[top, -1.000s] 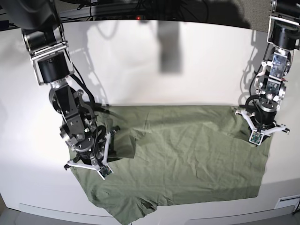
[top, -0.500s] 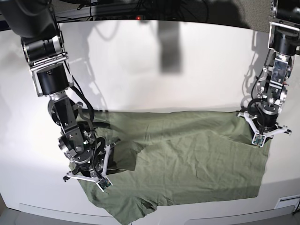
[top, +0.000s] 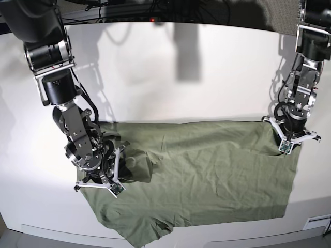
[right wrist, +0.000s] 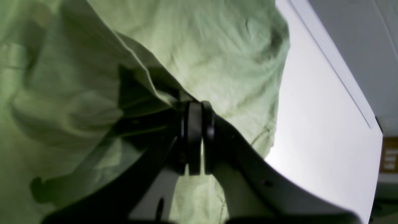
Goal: Fold the T-shirt properly
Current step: 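Lift both held corners and pull them across the shirt body, then lower both grippers and release the folded edge onto the shirt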
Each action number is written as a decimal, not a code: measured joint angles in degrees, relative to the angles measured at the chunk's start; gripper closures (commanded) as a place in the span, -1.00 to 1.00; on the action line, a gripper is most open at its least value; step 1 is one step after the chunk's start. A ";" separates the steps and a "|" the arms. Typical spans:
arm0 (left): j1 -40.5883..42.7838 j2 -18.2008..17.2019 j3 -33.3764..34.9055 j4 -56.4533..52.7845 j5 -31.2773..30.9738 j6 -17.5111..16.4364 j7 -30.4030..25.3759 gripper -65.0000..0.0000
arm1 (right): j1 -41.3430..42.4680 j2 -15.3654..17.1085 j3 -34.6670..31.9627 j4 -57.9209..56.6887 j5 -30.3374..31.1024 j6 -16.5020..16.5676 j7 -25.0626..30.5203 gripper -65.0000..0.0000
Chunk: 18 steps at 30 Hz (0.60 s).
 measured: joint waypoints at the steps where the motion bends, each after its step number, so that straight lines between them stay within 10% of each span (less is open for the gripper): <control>1: 0.00 -0.02 0.00 0.00 0.00 0.00 -0.02 1.00 | 0.00 0.02 0.00 -0.04 -0.17 -0.85 0.02 1.00; 9: 0.00 0.07 0.00 0.00 0.04 3.34 0.11 1.00 | 0.15 0.02 0.00 -0.04 -0.13 -9.88 -2.01 1.00; 18: 0.00 -0.20 0.00 0.00 0.00 4.24 0.20 1.00 | 0.15 1.46 0.00 -0.04 0.04 -10.29 -4.42 1.00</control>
